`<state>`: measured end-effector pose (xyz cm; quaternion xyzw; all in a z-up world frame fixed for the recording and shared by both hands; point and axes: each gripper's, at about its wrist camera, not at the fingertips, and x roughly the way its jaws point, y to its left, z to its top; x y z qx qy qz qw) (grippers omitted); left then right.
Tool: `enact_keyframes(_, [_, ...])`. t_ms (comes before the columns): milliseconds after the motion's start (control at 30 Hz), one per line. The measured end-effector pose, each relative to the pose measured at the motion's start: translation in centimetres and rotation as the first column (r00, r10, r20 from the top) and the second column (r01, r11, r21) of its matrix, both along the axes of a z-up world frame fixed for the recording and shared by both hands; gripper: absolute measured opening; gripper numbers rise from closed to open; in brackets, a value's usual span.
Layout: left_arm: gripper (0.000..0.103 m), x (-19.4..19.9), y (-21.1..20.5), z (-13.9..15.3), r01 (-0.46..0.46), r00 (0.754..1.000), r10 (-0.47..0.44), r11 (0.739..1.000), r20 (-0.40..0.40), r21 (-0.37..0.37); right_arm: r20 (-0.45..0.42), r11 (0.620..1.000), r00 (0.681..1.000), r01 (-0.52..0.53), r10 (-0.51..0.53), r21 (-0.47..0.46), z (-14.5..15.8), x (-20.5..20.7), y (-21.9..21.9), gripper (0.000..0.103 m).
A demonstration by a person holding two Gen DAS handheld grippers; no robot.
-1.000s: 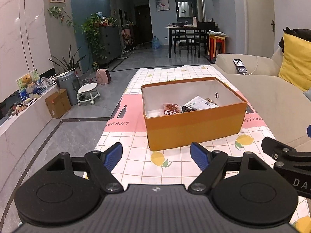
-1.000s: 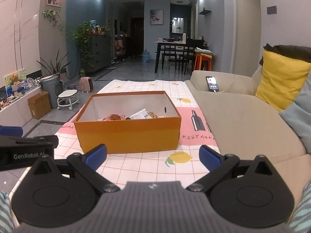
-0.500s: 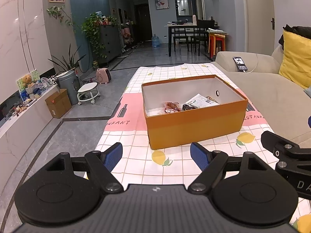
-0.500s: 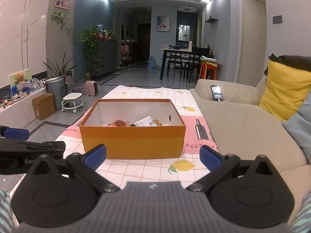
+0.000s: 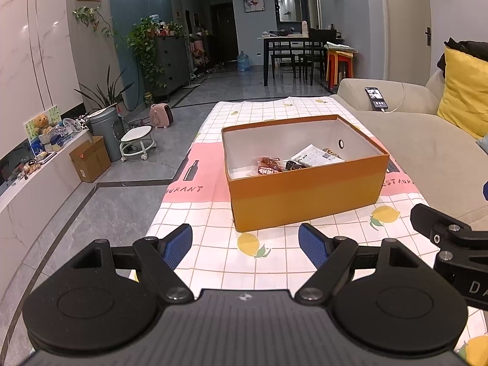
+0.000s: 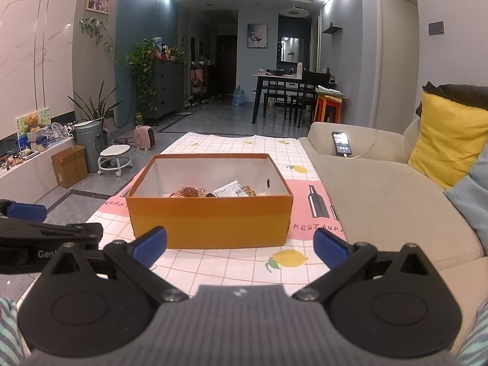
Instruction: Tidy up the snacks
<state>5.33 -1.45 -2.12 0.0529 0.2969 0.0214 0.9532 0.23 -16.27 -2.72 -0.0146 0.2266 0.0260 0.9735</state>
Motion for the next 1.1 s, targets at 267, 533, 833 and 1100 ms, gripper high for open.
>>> enact_keyframes(267, [0.093,0.01,0.05,-0.03,-0.001,1.000,0.001,1.000,0.000,-0.001,0.002,1.000,1.000,0.001,-0.001,0.006,0.03,0.10,-0.14,0.099])
enact_keyframes(533, [0.093,0.00,0.08,0.00,-0.001,1.000,0.001,1.000,0.000,-0.002,0.007,1.000,1.000,-0.002,0.002,0.006,0.04,0.21,-0.24,0.099])
enact_keyframes(833, [0.093,-0.11,0.29,-0.32,-0.013,1.000,0.013,1.000,-0.001,-0.007,0.009,1.000,1.000,-0.003,0.003,0.006,0.02,0.24,-0.13,0.099])
enact_keyframes(1100, [0.093,-0.20,0.46,-0.43,-0.016,1.000,0.016,1.000,-0.005,-0.003,0.012,1.000,1.000,-0.005,0.005,0.005,0.01,0.19,-0.16,0.099])
